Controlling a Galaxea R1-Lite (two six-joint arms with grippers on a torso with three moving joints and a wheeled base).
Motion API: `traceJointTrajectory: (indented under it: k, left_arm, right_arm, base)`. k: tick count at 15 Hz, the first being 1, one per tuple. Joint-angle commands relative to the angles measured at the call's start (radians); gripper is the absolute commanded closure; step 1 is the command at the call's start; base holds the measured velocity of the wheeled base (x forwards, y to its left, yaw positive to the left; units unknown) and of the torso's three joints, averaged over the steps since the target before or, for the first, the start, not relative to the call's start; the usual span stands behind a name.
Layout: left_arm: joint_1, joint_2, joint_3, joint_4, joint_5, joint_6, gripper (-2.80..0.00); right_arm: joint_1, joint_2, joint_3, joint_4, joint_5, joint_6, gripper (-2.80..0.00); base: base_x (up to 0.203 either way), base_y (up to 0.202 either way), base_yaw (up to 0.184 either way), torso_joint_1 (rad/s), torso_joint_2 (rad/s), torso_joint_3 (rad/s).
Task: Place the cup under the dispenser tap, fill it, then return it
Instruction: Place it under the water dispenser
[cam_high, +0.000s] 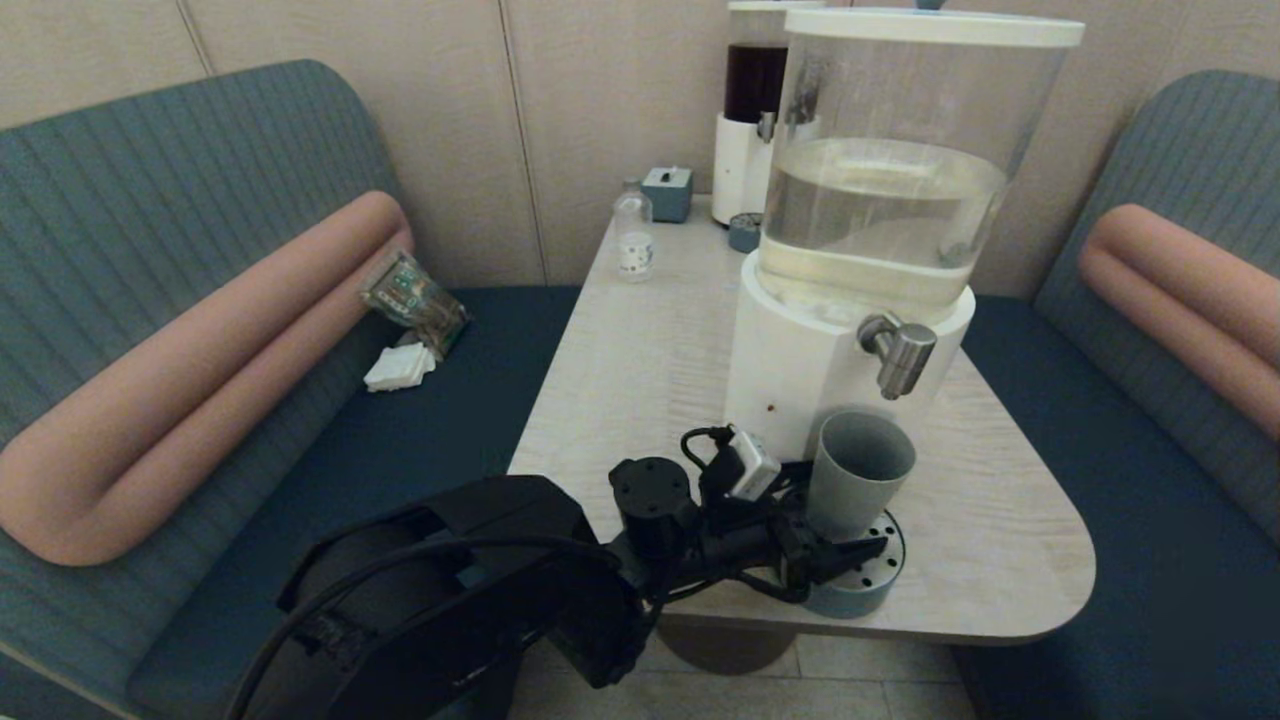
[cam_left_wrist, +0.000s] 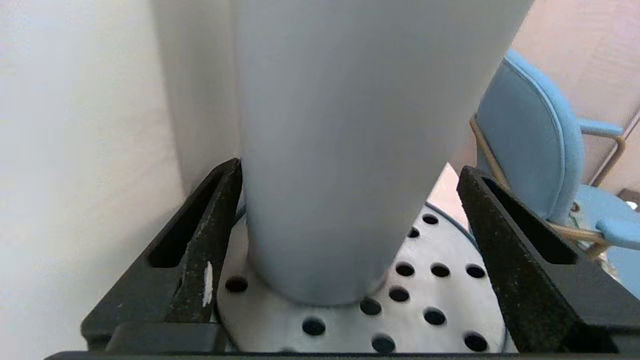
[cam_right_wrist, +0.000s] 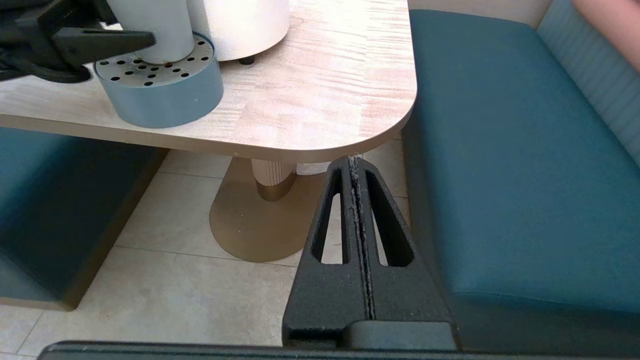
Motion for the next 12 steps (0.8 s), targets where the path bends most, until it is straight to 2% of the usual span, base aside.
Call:
traceJointTrajectory:
  k: [1, 5, 8, 12]
  left_arm:
    - [0.0, -0.066, 0.055, -0.013, -0.004, 0.0, -2.8]
    - [0.007, -0.147, 0.149, -0.013, 0.005, 0.0, -2.8]
    - [0.017, -0.213, 0.262, -0.013, 0.007, 0.005, -2.8]
    - [0.086, -0.36, 0.465, -0.013, 0.01, 0.014, -2.8]
  right_arm:
    - [0.0, 0.0, 0.0, 0.0, 0.0, -0.002, 0.0]
    - [0.0, 0.0, 0.0, 0.0, 0.0, -0.002, 0.0]
    - [0.0, 0.0, 0.0, 0.0, -0.001, -0.001, 0.0]
    - [0.0, 0.0, 0.0, 0.0, -0.001, 0.0, 0.0]
  base:
    - [0.0, 0.0, 0.0, 0.0, 0.0, 0.0]
    - [0.0, 0.0, 0.0, 0.0, 0.0, 0.0]
    - [0.0, 0.0, 0.0, 0.0, 0.0, 0.0]
    - [0.0, 0.0, 0.0, 0.0, 0.0, 0.0]
